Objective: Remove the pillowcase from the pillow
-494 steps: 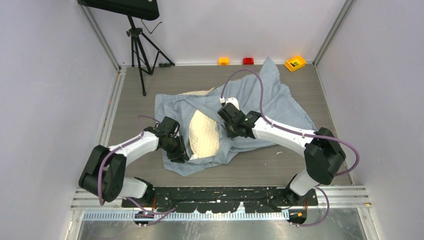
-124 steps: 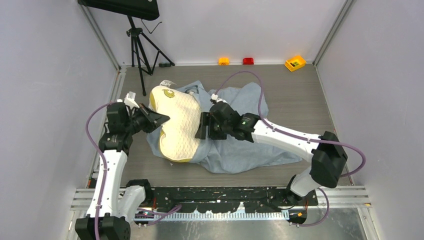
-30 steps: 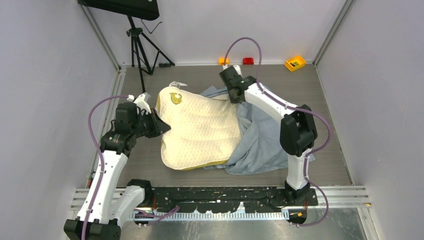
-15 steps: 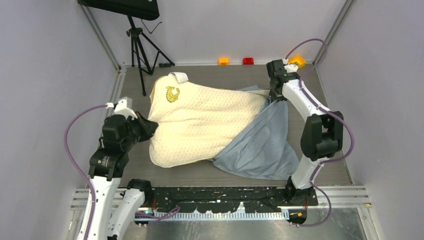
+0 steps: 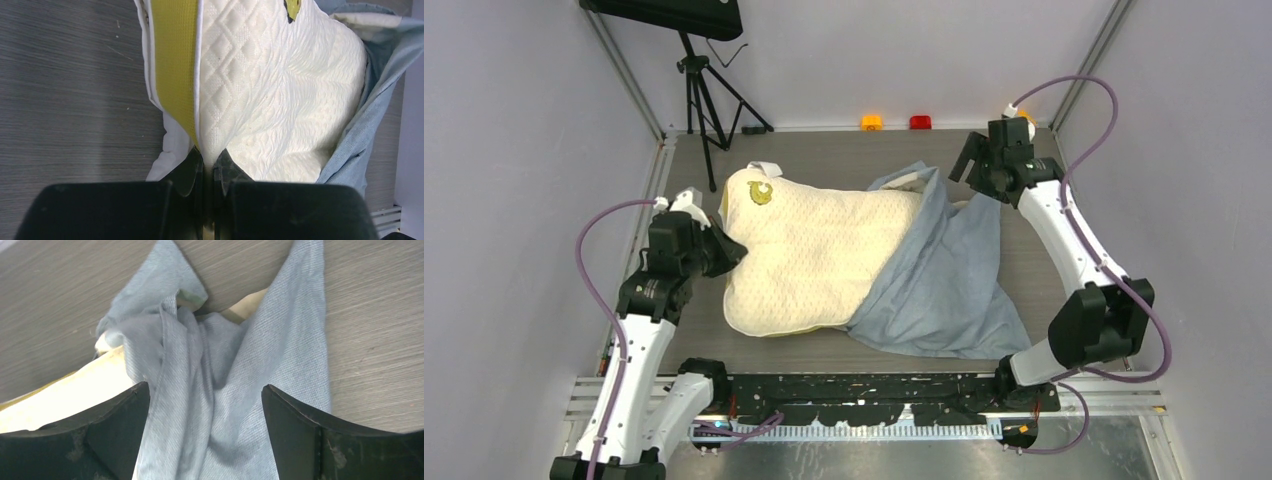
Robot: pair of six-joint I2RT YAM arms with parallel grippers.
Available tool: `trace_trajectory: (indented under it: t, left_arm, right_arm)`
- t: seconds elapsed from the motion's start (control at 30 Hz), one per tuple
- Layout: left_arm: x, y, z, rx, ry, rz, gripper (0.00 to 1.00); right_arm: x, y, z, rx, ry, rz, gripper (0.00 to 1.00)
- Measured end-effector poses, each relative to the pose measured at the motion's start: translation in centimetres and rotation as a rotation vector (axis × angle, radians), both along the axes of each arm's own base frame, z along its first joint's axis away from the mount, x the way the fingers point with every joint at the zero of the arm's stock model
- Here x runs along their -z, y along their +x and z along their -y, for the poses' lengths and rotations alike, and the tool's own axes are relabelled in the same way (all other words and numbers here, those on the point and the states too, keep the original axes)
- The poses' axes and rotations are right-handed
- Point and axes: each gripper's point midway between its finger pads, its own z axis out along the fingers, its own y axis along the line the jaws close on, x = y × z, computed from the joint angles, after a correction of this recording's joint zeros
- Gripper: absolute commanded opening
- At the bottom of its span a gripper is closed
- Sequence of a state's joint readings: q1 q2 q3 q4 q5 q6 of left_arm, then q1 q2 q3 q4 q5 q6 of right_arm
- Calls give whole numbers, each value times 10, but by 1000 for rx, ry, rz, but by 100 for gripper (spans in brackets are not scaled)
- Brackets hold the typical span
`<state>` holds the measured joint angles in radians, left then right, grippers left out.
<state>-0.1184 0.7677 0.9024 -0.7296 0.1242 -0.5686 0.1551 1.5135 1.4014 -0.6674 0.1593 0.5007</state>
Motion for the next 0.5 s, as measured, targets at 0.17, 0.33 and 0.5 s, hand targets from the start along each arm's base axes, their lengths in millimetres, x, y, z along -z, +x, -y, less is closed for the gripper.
trace_trajectory:
  t: [0.17, 0.33, 0.5]
  left_arm:
    - [4, 1, 1, 4, -4, -8, 0]
    - [2, 3, 1, 5, -5, 3, 0]
    - [4, 4, 1, 5, -5, -4, 0]
  right_arm:
    - [-33, -22, -18, -81, 69, 73, 89]
    - [-41, -60, -52, -196, 87, 72, 89]
    - [-30, -106, -77, -302, 100, 25, 89]
